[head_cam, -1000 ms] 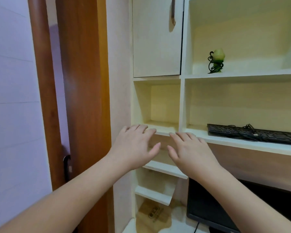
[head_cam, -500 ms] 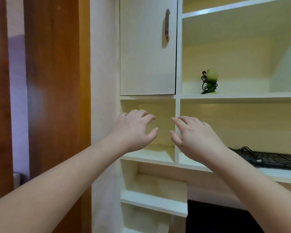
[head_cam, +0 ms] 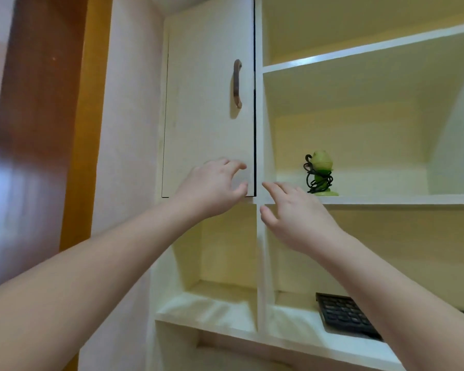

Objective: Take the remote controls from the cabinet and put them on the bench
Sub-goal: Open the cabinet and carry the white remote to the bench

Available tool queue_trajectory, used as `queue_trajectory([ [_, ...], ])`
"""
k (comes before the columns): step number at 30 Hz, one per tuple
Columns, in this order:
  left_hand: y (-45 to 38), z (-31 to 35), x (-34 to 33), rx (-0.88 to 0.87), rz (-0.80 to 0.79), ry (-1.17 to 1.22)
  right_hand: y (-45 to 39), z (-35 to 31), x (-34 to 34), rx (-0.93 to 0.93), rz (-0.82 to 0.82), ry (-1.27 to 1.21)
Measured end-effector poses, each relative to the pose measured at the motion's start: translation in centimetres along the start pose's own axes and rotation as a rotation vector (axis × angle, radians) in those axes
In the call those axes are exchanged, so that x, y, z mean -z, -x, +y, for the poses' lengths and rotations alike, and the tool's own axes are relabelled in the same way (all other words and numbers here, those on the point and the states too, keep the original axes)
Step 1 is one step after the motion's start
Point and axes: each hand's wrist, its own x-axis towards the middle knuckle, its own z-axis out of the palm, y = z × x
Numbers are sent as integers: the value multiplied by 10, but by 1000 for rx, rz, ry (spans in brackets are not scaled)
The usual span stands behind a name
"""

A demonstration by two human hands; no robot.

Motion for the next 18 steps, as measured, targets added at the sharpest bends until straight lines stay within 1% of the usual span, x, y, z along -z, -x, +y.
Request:
queue_trajectory([
  [5,-33,2,-28,67,131,93,-17,13,-7,-3,32,-35],
  [11,-56,16,-55,234,281,137,-26,21,-16,-19,58,-82],
  [14,-61,17,-63,275,286,94,-26,24,-18,-15,66,-111],
  [18,-60,9,-64,308,258,63,-30,23,-21,-2,71,-232],
])
